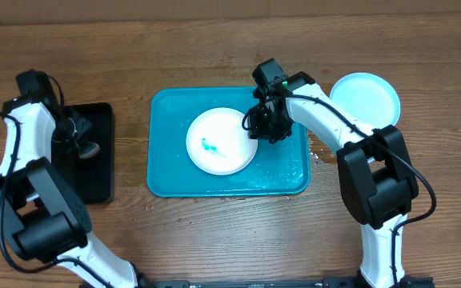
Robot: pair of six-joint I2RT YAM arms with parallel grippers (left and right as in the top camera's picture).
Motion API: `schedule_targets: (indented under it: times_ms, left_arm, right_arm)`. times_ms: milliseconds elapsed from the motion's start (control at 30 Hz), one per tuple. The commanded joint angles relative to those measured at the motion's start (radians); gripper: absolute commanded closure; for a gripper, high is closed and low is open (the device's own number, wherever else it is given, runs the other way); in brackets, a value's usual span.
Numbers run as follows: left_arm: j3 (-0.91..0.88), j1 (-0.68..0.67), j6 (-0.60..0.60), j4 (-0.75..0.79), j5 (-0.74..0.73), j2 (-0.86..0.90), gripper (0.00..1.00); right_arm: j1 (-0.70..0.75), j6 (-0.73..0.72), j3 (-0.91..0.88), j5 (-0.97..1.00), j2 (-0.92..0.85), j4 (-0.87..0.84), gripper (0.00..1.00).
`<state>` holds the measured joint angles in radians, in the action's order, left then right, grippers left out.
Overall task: Clean dirty plates on tray and stack at the side
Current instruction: 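Grip the white plate rim and drag it to the tray center, then carry the sponge with the left gripper onto the white plate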
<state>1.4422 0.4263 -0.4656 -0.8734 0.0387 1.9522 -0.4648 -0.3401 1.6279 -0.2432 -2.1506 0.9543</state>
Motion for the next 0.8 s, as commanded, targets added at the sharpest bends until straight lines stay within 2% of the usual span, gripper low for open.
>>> schedule_targets:
  times_ms: [0,167,367,567,633,767]
  left_arm:
    - [-0.003,0.005,-0.009,0.02,0.021,0.057,0.96]
    - [-0.002,0.005,0.011,0.023,0.021,0.135,0.96]
    - [0.029,0.006,0.033,0.011,0.019,0.121,0.96]
    - [0.189,0.005,0.04,-0.143,0.003,0.052,0.96]
    - [0.244,0.005,0.062,-0.198,-0.064,0.022,0.96]
    - [0.283,0.0,0.232,-0.24,-0.39,-0.046,0.96]
  right_arm:
    - [-0.002,-0.009,-0.007,0.01,-0.006,-0.013,0.57]
    - [-0.002,-0.009,-0.007,0.006,-0.006,-0.015,0.57]
    - [-0.009,0.003,-0.007,0.01,-0.006,-0.042,0.56]
    - [-0.031,0.002,-0.007,0.034,-0.006,-0.069,0.56]
    - [-0.041,0.001,-0.007,0.034,-0.006,-0.079,0.57]
    - [-0.056,-0.002,-0.007,0.034,-0.007,-0.1,0.6]
